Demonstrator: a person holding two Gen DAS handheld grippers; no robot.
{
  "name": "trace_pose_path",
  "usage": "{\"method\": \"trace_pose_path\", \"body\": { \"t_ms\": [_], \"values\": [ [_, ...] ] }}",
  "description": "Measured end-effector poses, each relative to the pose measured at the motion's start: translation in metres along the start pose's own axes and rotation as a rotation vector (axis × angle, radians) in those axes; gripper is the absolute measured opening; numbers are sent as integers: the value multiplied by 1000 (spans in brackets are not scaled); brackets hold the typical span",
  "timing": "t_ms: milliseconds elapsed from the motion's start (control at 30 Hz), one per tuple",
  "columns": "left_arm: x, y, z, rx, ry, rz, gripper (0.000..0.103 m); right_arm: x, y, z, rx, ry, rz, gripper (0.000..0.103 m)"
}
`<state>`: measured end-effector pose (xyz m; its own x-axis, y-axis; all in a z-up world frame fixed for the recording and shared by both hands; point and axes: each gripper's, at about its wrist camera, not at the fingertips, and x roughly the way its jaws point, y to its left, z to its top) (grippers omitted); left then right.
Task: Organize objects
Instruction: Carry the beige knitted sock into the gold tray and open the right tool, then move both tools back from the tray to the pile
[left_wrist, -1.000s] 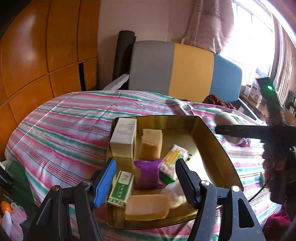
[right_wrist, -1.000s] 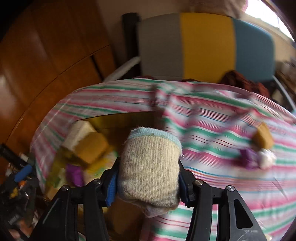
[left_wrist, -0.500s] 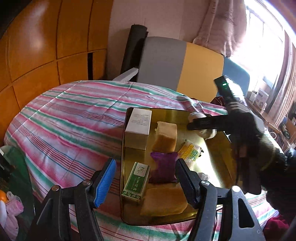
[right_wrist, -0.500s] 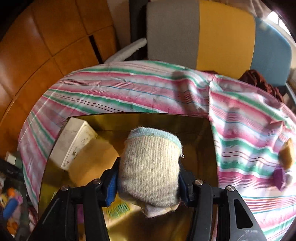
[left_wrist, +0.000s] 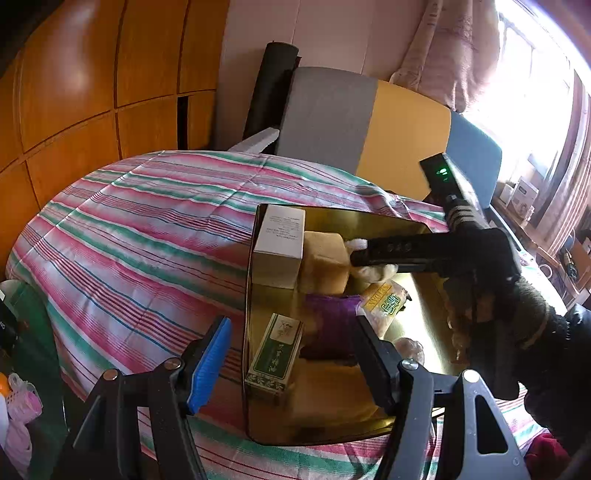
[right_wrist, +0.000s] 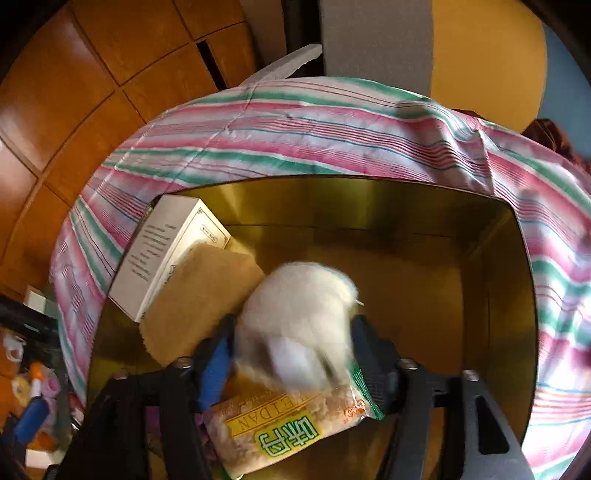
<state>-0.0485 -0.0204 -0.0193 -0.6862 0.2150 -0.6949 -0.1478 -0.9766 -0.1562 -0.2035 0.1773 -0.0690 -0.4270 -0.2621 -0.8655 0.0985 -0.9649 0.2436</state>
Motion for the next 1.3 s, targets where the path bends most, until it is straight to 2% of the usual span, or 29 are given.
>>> {"method": "trace_pose_path", "body": {
  "t_ms": [367, 467, 533, 567, 767, 967, 1167, 1300],
  "values": [
    [-6, -6, -4, 17, 3, 19, 67, -34, -10, -19, 43, -61, 5, 75],
    [-8, -9, -6, 20, 1, 22, 67, -51, -11, -31, 40, -98, -2, 83],
    [-10, -12, -7, 27, 1, 20, 67, -65, -14, -40, 38, -131, 0, 95],
    [-10, -15, -7, 30, 0, 19, 67, -72, -17, -45, 41, -145, -2, 97],
    [-13, -29, -10, 66, 4, 8, 68, -109, -34, -69, 80, -212, -4, 99],
    [-14, -40, -10, 100, 9, 0, 68, -131, -51, -95, 76, -236, -32, 99],
    [-14, -46, -9, 104, 9, -8, 68, -159, -96, -115, 135, -258, -80, 102],
    [-9, -50, -9, 88, 28, -37, 68, -181, -142, -128, 205, -270, -158, 103]
  ]
}}
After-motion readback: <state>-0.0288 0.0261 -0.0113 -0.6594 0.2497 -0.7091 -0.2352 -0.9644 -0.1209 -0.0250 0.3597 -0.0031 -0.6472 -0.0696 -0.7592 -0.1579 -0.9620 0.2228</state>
